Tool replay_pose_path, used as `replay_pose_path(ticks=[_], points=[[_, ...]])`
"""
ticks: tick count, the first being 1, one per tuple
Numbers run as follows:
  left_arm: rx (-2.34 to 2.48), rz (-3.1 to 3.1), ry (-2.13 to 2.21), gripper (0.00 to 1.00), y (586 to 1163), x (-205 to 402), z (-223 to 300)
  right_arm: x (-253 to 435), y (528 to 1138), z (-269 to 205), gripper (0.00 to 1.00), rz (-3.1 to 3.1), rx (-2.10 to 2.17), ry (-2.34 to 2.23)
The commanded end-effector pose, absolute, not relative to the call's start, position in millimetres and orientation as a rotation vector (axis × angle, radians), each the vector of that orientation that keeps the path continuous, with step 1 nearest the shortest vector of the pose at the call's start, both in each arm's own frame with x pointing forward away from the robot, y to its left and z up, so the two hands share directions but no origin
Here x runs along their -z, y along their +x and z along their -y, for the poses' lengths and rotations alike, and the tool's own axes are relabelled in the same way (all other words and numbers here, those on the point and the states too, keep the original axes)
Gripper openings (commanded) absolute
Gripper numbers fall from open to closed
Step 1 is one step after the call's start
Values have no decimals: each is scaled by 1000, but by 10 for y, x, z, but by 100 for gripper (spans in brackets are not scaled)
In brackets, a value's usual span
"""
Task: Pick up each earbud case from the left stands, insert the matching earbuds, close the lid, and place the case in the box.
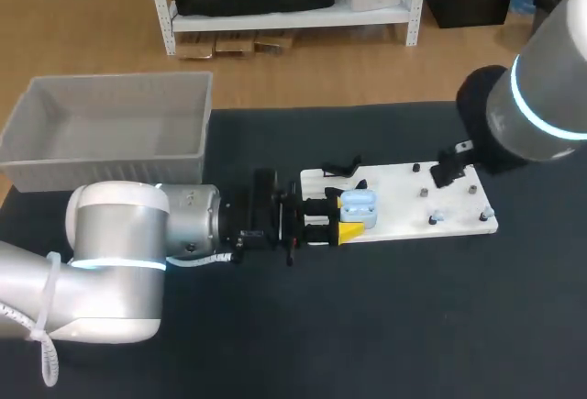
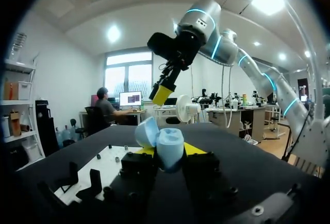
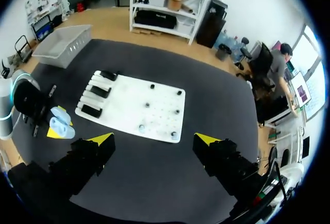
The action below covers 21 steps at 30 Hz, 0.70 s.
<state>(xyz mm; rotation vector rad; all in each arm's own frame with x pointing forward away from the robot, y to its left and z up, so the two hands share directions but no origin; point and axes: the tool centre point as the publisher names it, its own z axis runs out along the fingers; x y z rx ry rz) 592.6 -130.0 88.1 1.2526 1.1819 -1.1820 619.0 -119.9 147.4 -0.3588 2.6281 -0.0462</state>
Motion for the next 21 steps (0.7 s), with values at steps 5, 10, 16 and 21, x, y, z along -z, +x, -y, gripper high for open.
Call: replay_pose_path(ticks=[5,10,16,21], points=[[1185,-1180,1253,0,5933,-877,1295,-1370,6269,1429,94,-2804,40,-391],[1185,-1180,1253,0,5933,-877,1295,-1091,6206,1454,100,-2839,127,-460],[1185,-1180,1253,0,5933,-877,1295,-781,6166,1500,97,-2854,140,-472],[1185,-1180,1253,0,5933,-877,1295,-619,6191,1537,93,-2854,112,-478]])
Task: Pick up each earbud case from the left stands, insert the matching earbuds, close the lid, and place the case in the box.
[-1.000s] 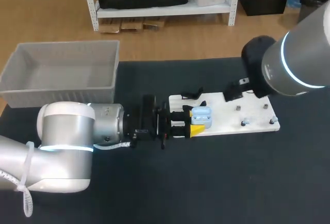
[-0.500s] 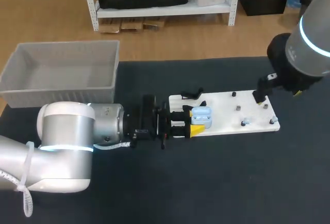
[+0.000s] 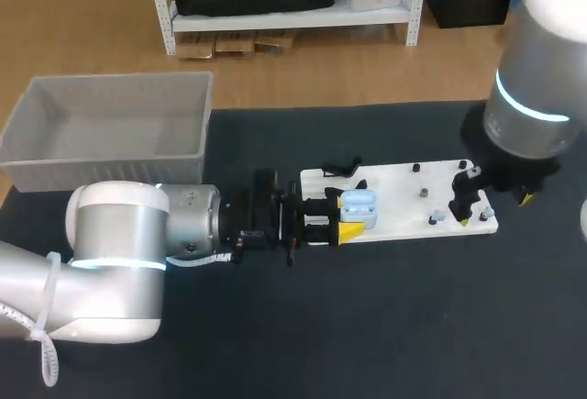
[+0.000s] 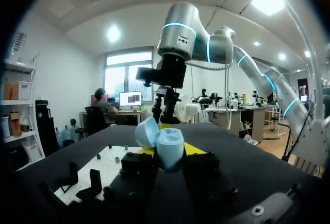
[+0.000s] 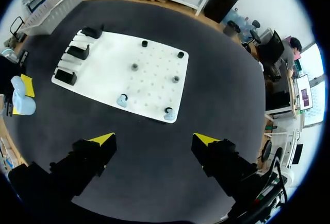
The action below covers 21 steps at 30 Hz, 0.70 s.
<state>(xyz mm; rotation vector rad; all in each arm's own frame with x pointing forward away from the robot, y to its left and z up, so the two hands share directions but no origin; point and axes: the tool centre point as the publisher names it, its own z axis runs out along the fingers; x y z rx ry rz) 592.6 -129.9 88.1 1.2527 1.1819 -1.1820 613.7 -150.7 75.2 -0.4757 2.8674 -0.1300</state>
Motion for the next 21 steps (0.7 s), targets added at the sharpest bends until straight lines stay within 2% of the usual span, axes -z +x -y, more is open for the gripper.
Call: replay_pose_path(ticks=[1,4,7,8,10,11,14,21], points=[[1185,-1180,1253,0,5933,-877,1295,-599,6199,1545,92,-2844,109,-486],[1185,-1180,1253,0,5933,-877,1295,-551,6239,1563,85,-2822,82,-502],[1185,-1180,1253,0,5933,-877,1295,-517,6277,1587,83,-2804,88,-515],[1185,-1180,1253,0,5933,-877,1295,-511,6284,1588,75,-2797,85,-524],[1185,-1180,1253,0,5933,-877,1295,-494,6303,1599,67,-2791,86,-528],[1185,-1180,1253,0,5933,-877,1295,-485,6309,1606,68,-2786,91,-543],[1185,-1180,1253,0,5933,-877,1295,-453,6326,1628,50,-2784,92,-553],[1185,-1180,1253,0,5933,-877,1295,-402,6375,1665,52,-2775,114,-579]])
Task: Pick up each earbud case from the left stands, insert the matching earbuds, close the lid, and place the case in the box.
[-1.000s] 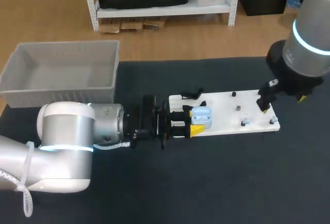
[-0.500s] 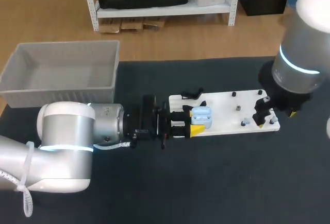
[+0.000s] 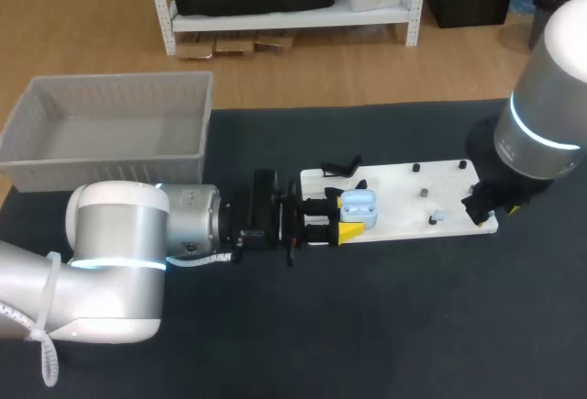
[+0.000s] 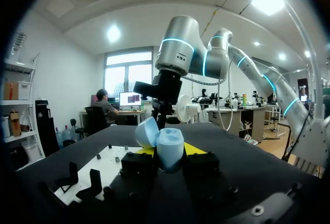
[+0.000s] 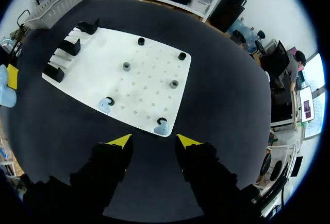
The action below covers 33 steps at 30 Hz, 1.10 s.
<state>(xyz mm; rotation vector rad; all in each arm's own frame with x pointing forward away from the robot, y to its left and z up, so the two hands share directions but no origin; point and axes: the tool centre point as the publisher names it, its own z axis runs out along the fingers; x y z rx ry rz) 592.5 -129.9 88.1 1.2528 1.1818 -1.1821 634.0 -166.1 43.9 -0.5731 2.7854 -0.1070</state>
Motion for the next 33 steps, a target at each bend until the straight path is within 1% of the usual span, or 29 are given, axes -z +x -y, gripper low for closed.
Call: replay_pose_path(ticks=[1,5,7,11,19,31,33], points=[[1185,-1180,1253,0,5933,-877,1295,-396,6386,1669,51,-2774,115,-579],[1185,-1180,1253,0,5933,-877,1295,-367,6437,1683,47,-2763,127,-584],[1185,-1180,1253,0,5933,-877,1295,-357,6458,1685,43,-2755,132,-586],[1185,-1180,1253,0,5933,-877,1295,-313,6482,1700,42,-2757,136,-584],[1185,-1180,1253,0,5933,-877,1295,-246,6481,1704,36,-2765,132,-577],[1185,-1180,1253,0,5933,-877,1295,-204,6515,1707,31,-2768,133,-556],[1185,-1180,1253,0,5933,-877,1295,-190,6517,1721,31,-2770,135,-552]])
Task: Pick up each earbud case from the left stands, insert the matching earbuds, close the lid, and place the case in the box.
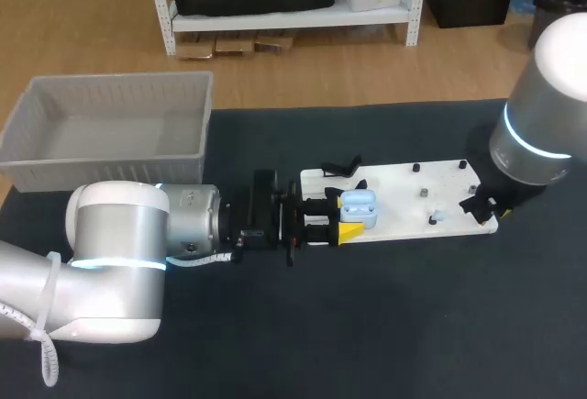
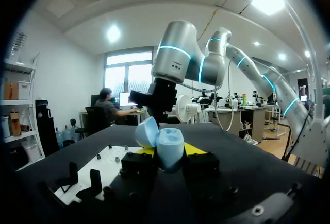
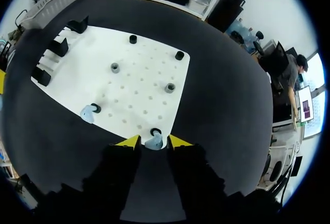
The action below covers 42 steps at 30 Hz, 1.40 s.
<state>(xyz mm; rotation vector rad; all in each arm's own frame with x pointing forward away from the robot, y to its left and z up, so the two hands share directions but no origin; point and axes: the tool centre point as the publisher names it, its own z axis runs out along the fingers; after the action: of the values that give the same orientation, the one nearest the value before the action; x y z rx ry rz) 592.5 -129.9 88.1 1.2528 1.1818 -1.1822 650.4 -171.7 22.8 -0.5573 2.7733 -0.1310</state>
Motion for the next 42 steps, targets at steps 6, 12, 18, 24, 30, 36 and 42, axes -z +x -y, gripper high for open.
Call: replay_pose_path(ticks=[6,12,18,24,30,36,42], points=[[1185,-1180,1253,0,5933,-877,1295,-176,6510,1731,31,-2774,138,-542],[1185,-1180,1253,0,5933,-877,1295,-177,6508,1733,29,-2773,146,-543],[1185,-1180,1253,0,5933,-877,1295,-182,6509,1737,25,-2771,157,-547],[1185,-1180,1253,0,5933,-877,1295,-192,6512,1752,28,-2769,166,-543],[1185,-1180,1253,0,5933,-877,1295,-220,6497,1759,28,-2767,169,-538],[1185,-1180,1253,0,5933,-877,1295,-225,6498,1755,26,-2766,172,-542],[1185,-1180,1253,0,5933,-877,1295,-231,6499,1753,17,-2767,176,-543]])
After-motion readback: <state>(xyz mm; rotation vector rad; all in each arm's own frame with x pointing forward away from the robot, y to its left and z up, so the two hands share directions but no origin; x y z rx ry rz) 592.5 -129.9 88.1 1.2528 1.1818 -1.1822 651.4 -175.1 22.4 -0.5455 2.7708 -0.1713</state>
